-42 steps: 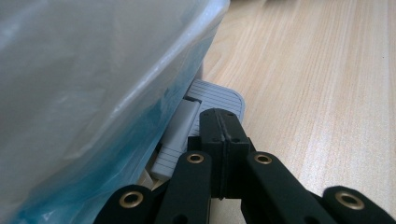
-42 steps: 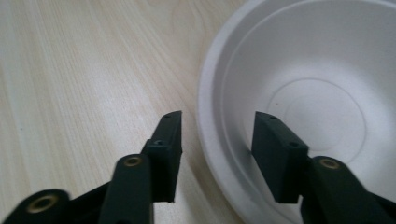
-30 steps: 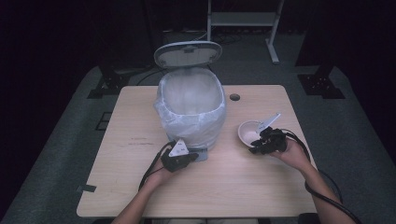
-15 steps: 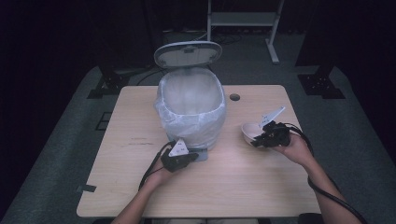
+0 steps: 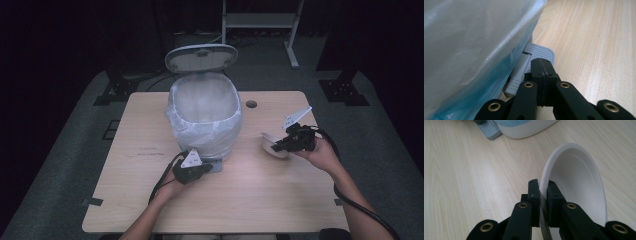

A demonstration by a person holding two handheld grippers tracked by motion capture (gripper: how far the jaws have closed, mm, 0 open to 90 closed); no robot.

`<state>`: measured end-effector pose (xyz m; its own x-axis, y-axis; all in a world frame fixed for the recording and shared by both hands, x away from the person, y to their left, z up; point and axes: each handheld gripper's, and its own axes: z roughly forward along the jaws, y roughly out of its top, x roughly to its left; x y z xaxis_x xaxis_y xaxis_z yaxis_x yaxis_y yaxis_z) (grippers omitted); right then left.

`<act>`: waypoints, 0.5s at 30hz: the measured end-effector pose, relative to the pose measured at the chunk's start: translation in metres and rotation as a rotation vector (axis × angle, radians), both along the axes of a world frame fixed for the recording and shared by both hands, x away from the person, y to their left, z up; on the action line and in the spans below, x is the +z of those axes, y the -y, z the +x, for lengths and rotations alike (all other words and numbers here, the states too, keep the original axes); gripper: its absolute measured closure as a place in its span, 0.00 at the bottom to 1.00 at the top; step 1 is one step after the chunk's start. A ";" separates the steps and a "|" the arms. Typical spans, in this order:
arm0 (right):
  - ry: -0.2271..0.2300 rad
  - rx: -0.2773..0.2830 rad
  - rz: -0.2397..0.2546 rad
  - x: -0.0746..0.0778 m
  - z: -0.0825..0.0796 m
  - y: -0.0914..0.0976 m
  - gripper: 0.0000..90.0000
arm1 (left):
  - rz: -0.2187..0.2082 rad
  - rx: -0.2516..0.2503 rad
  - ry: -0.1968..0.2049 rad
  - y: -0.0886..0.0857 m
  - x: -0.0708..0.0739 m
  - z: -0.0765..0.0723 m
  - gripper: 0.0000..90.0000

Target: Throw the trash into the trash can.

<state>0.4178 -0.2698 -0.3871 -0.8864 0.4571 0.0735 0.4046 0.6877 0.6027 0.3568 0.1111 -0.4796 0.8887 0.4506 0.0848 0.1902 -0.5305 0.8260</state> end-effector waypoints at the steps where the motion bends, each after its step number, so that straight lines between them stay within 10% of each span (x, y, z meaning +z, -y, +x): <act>1: -0.005 -0.001 0.007 0.002 0.000 0.001 0.92 | 0.003 0.000 0.000 0.000 0.000 0.000 1.00; 15: -0.021 0.012 0.064 0.029 -0.004 0.007 0.92 | -0.008 0.003 -0.004 0.000 0.000 0.000 1.00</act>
